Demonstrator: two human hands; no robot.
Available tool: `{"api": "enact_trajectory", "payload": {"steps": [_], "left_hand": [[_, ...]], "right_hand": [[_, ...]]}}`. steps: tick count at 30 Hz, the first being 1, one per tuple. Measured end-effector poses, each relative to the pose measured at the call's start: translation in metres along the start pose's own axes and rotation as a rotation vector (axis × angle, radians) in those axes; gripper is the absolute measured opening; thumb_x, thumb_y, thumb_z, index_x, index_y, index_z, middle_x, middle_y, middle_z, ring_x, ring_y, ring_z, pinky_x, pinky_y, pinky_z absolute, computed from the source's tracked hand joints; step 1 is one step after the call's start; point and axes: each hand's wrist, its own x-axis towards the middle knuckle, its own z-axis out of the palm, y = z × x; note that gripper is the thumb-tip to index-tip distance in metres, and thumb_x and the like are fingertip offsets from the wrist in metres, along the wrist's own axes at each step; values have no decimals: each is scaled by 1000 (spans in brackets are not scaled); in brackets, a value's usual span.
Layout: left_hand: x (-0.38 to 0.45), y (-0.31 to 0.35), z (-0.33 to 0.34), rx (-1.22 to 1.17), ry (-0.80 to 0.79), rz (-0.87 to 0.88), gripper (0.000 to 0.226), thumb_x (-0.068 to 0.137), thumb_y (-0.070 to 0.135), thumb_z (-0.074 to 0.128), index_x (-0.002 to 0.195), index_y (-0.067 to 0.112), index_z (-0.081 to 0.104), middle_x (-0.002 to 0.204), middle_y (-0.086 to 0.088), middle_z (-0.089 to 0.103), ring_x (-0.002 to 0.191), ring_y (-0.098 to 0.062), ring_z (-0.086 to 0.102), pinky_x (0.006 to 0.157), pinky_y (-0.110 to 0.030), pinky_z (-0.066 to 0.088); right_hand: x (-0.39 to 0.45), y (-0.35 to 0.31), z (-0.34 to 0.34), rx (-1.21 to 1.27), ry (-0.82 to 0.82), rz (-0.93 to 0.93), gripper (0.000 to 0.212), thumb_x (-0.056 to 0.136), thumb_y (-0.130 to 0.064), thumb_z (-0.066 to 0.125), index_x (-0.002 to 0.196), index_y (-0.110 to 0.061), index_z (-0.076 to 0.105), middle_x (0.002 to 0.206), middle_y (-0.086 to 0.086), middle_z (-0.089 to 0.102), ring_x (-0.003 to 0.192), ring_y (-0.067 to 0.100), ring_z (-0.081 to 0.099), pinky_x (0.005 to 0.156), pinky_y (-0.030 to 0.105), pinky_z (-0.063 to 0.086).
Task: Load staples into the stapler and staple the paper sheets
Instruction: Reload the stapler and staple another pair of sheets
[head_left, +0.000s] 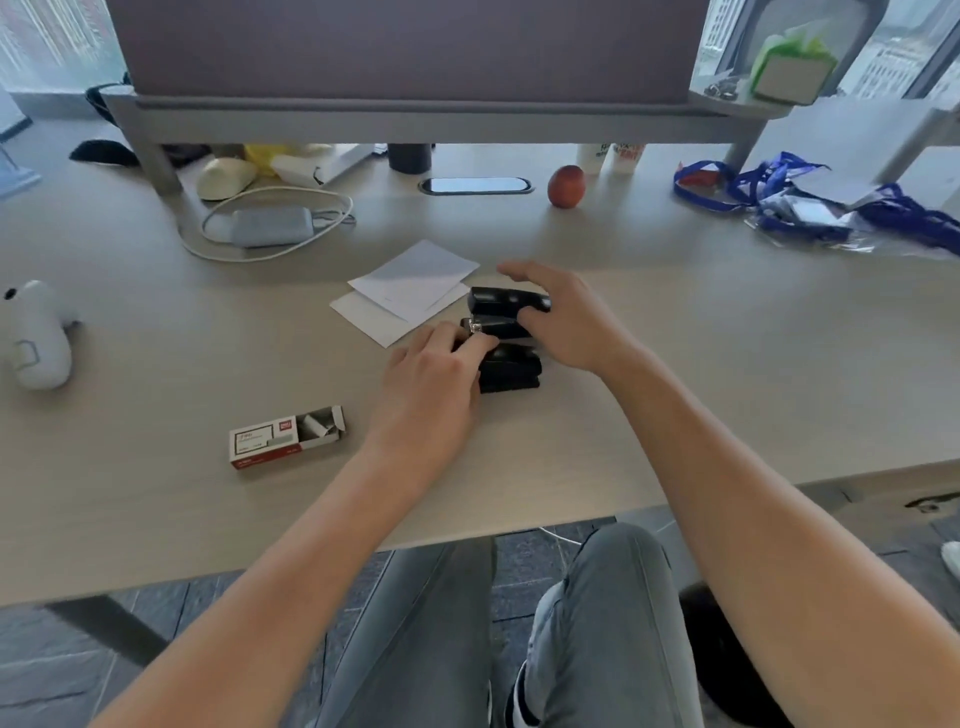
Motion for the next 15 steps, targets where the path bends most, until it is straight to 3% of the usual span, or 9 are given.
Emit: {"api": "enact_trajectory", "payload": {"steps": [3,8,12,15], "left_hand": [[-1,-9,-1,15,41,-23,50,85,-2,65,129,20,65,109,-6,59,107,-30,51,82,-43,49],[2,-10,1,-20,49,-72,43,89,4,62,128,22,65,115,-4,58,110,-27,51,71,-42,54],[12,-6,4,-13,51,-76,41,91,4,59,128,20,63,118,-6,57,112,-28,51,73,-44,54],[24,1,8,-19,44,-78,39,93,6,55,129,20,63,119,-7,56,113,-28,50,73,-44,54]], "right_hand": [[6,3,5,3,-20,-11,50,90,1,53,133,-21,66,124,4,71,116,24,62,99,36,49],[-10,30,-2,-27,102,62,48,91,3,51,133,-18,62,128,6,63,115,23,55,87,22,34],[-40,53,-14,-23,203,120,50,89,4,51,129,-21,64,115,-3,57,118,31,55,93,28,37],[-63,60,-20,-22,227,137,50,89,2,52,129,-25,64,121,-2,61,116,26,56,91,28,37]]}}
